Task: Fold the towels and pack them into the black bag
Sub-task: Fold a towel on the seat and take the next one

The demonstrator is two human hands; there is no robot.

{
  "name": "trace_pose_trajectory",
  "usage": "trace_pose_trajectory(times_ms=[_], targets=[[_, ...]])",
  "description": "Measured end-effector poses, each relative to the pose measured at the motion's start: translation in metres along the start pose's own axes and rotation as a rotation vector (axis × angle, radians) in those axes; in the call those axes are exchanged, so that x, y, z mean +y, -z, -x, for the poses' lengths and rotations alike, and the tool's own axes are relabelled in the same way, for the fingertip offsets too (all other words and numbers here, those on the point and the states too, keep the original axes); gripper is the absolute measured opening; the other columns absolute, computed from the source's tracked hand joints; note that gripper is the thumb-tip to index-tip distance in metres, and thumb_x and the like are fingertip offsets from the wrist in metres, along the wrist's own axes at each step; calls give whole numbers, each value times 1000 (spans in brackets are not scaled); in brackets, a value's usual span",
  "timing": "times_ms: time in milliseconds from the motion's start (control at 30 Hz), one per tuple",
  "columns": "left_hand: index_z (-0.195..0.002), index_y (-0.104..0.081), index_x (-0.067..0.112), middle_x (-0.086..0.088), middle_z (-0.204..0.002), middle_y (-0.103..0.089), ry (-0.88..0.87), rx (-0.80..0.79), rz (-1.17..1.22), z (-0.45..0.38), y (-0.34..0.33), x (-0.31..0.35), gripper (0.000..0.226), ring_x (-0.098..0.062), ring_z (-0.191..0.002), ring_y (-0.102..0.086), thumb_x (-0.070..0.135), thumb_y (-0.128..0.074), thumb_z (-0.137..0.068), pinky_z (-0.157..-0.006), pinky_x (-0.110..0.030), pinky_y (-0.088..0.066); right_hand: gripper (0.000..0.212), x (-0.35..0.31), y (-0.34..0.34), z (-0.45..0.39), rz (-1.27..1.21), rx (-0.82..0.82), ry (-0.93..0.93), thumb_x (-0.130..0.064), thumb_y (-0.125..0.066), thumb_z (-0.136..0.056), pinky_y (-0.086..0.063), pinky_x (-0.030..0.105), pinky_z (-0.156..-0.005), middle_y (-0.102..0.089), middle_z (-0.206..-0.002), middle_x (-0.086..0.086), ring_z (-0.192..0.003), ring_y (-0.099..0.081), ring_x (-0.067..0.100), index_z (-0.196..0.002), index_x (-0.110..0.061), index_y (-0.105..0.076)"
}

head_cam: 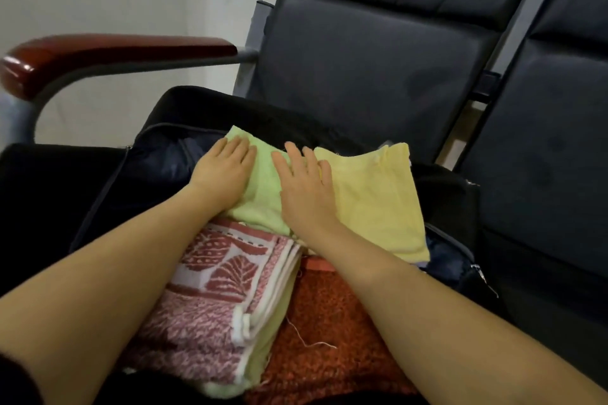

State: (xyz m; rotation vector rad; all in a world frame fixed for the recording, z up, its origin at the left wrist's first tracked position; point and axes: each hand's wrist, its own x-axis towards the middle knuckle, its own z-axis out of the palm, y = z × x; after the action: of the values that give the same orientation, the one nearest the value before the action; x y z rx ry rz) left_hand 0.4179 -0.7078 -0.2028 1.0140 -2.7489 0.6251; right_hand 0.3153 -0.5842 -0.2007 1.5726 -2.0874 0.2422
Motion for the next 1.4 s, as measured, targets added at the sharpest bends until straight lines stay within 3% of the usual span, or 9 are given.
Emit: trace_pose_trajectory(times_ms=[67, 133, 300, 467, 667, 767, 1033, 1133, 1400], targets=[[-151, 3, 9, -9, -159, 3, 11, -56, -10, 3, -6, -6, 60, -21, -147, 2, 34, -17, -100, -117, -38, 7, 49, 4, 1, -2, 38, -160, 104, -24, -45, -98, -3, 46, -116, -10, -160, 3, -147, -4, 26, -144, -16, -32], [-151, 10, 12, -6, -159, 12, 14, -83, 10, 5, -7, -9, 65, -18, -147, 9, 43, -14, -99, -117, -37, 12, 57, 9, 1, -1, 77, -291, 28, -42, -28, -101, 11, 47, -115, 3, -161, 2, -147, 9, 23, -150, -15, -19], [-149, 17, 14, -5, -157, 20, -8, -155, -28, 7, -6, -9, 69, -19, -145, 16, 49, -13, -97, -116, -40, 15, 69, 14, -6, 5, 53, -459, -158, -59, -10, -97, 21, 50, -111, 20, -158, -2, -145, 21, 20, -152, -22, 7], [-151, 8, 14, -6, -159, 12, -12, -212, -7, 9, 16, -5, 63, -21, -146, 11, 43, -15, -99, -114, -44, 16, 64, 21, 7, 10, -98, -451, -194, -57, -13, -98, 13, 50, -115, 16, -159, -3, -146, 16, 21, -153, -27, 2], [-141, -35, 13, -5, -146, -39, 142, -40, 301, 23, 74, 26, 46, -25, -135, -33, 30, -34, -98, -114, -46, -9, 55, 41, 58, 25, -222, -267, -285, -38, -37, -98, -19, 43, -109, -15, -158, 6, -142, -18, 25, -146, -14, -26], [-134, -45, 15, -5, -136, -49, 159, 38, 488, 35, 110, 57, 40, -26, -123, -45, 28, -38, -97, -105, -41, -22, 40, 59, 92, 40, -292, -159, -338, -29, -44, -95, -28, 39, -100, -43, -137, 5, -127, -37, 26, -130, -11, -42], [-114, -59, 9, -10, -108, -65, 44, 230, 930, 77, 200, 170, 28, -33, -99, -59, 17, -42, -94, -89, -40, -44, 18, 135, 172, 143, -397, -8, -555, -19, -44, -96, -39, 37, -88, -55, -113, 3, -102, -53, 24, -108, -12, -56], [-108, -61, 11, -10, -92, -67, -31, 208, 1045, 90, 228, 225, 24, -32, -88, -62, 18, -44, -92, -81, -41, -48, 16, 173, 195, 198, -430, 45, -676, -19, -45, -96, -47, 36, -77, -57, -107, 1, -91, -57, 21, -105, -13, -57], [-109, -63, 15, -1, -94, -67, -289, -9, 1231, 136, 281, 386, 23, -18, -82, -62, 18, -45, -95, -77, -35, -52, 12, 270, 252, 333, -385, 104, -938, -18, -47, -95, -45, 30, -66, -61, -95, 0, -78, -58, 16, -98, -16, -58]])
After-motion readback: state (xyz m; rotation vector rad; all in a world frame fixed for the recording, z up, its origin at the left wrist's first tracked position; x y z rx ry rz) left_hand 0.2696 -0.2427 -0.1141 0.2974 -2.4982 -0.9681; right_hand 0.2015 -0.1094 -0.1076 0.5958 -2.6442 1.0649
